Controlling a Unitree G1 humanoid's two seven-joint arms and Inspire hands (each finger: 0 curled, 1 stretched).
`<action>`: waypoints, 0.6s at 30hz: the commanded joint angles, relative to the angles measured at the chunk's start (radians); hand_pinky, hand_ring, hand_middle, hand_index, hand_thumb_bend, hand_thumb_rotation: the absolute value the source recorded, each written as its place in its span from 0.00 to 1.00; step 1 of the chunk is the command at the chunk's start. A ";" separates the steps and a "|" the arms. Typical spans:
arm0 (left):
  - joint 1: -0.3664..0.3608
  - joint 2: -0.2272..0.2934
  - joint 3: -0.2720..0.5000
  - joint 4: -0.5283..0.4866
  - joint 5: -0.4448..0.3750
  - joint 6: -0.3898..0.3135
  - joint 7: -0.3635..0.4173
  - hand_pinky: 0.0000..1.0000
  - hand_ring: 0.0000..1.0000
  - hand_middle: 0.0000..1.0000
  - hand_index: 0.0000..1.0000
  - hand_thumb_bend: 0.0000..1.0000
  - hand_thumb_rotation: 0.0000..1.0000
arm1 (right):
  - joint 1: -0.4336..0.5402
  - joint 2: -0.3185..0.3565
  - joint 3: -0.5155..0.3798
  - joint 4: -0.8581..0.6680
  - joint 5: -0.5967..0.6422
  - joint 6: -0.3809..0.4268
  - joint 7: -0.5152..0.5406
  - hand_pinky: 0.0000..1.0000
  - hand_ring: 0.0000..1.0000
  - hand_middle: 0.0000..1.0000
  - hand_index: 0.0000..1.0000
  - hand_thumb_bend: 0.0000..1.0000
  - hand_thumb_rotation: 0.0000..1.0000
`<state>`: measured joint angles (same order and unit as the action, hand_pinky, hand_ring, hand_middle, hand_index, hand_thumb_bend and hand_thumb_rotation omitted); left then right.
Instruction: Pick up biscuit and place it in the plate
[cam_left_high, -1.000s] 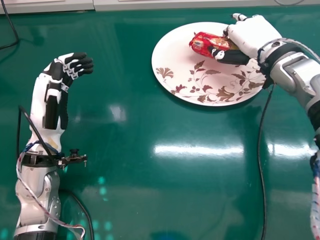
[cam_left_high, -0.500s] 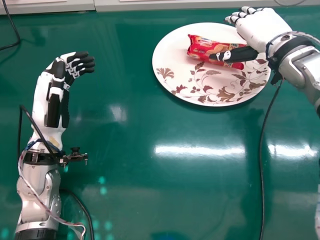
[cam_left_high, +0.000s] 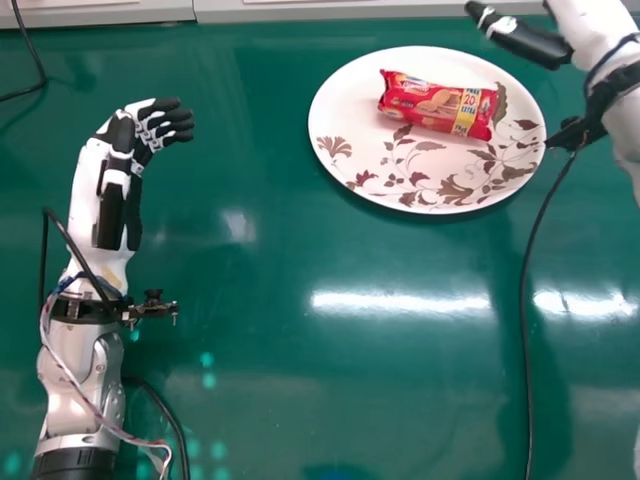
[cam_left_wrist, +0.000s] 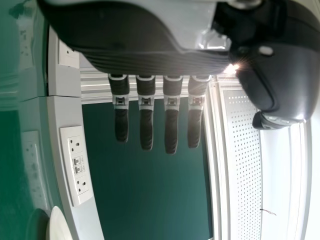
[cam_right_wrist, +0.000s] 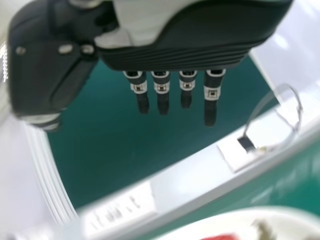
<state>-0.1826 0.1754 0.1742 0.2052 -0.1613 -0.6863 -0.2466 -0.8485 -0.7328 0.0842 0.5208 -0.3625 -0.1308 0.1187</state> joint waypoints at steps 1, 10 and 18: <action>0.045 -0.035 -0.019 0.094 0.011 -0.025 0.000 0.67 0.69 0.71 0.71 0.65 0.32 | 0.152 0.052 -0.131 -0.206 0.161 0.105 0.049 0.85 0.96 1.00 1.00 0.72 0.42; 0.027 -0.038 -0.018 0.115 0.013 -0.017 0.010 0.64 0.70 0.71 0.70 0.64 0.32 | 0.499 0.186 -0.359 -0.670 0.456 0.196 0.077 0.89 0.99 1.00 1.00 0.56 0.42; 0.012 -0.036 -0.017 0.141 0.013 -0.053 0.006 0.62 0.69 0.71 0.70 0.63 0.32 | 0.708 0.258 -0.409 -0.892 0.437 0.212 0.040 0.88 0.96 0.98 0.97 0.45 0.44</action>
<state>-0.2158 0.1715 0.1743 0.2645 -0.1593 -0.7146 -0.2395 -0.1801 -0.4941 -0.3128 -0.3336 0.0884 0.0827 0.1736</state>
